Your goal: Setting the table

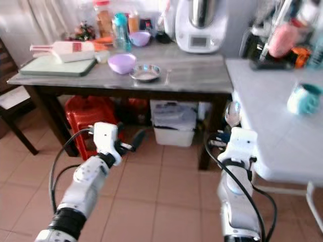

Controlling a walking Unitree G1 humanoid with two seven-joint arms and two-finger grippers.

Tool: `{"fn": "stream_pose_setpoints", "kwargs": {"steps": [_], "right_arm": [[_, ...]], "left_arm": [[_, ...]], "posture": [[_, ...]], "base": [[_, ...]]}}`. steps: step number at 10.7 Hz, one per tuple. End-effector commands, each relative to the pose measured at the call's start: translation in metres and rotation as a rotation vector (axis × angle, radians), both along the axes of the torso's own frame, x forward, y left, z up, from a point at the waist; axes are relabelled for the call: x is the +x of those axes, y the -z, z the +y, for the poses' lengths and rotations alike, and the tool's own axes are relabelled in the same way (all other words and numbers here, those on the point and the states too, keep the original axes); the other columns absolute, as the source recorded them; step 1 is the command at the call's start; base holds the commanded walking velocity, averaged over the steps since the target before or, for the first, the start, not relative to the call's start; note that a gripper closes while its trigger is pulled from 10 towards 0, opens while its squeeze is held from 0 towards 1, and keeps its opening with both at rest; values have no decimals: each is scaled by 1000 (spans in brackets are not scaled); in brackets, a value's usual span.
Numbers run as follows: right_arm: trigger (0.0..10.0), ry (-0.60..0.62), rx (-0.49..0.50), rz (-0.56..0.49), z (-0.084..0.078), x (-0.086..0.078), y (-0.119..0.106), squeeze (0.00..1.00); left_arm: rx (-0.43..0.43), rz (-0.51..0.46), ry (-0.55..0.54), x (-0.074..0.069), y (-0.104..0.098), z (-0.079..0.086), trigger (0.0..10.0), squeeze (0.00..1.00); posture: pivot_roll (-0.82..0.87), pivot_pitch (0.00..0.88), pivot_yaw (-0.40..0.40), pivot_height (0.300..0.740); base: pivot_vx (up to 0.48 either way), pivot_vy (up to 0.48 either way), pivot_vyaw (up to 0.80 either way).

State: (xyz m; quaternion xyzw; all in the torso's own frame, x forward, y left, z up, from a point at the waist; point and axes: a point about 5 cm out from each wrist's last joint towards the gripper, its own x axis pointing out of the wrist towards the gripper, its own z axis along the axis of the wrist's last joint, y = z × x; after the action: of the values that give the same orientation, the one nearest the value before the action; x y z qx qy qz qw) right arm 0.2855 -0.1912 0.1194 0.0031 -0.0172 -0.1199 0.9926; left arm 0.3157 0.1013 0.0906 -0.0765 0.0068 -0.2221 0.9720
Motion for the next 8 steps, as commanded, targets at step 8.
{"fn": "stream_pose_setpoints", "kwargs": {"steps": [8], "right_arm": [[10000,-38,-3,-46,6,-1,-9,0]], "left_arm": [[44,-43,-52,1,-8,15,10000,0]], "posture": [[-31,0,18,740]], "base": [[405,0,500]]}}
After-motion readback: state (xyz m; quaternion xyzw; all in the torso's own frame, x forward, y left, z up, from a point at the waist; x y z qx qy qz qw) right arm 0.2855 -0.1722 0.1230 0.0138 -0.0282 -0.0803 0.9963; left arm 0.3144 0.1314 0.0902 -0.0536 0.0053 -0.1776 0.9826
